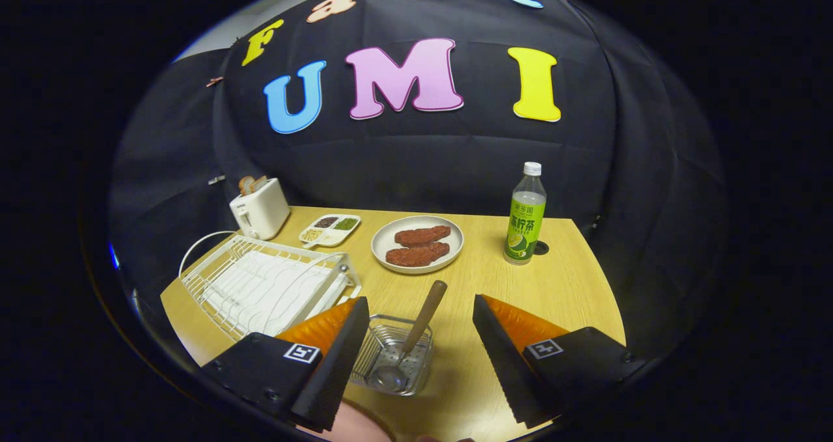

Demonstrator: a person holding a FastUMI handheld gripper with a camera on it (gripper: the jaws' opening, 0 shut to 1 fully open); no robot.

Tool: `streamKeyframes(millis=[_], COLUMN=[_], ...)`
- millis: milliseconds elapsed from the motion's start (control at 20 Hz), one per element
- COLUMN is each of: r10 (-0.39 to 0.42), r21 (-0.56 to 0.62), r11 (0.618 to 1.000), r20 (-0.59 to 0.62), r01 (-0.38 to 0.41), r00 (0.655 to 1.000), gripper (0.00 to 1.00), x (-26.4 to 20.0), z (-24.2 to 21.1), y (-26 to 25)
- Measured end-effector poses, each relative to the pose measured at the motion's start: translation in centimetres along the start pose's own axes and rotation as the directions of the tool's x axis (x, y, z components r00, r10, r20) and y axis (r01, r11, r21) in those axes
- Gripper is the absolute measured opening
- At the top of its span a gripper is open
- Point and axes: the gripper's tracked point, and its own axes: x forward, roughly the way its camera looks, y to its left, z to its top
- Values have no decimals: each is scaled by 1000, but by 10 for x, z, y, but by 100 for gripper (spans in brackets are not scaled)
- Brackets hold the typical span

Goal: Take the plate from the dish rack, then take the spoon from the basket and place it into the plate.

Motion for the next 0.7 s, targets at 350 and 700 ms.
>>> streamKeyframes(millis=[350, 700], r10=[-50, -58], r21=[65, 39], r11=[996, 997], r20=[-119, -190], r01=[58, 66], r00=[992, 980], gripper=[93, 43], x=[57, 75], z=[-20, -35], y=[-7, -5])
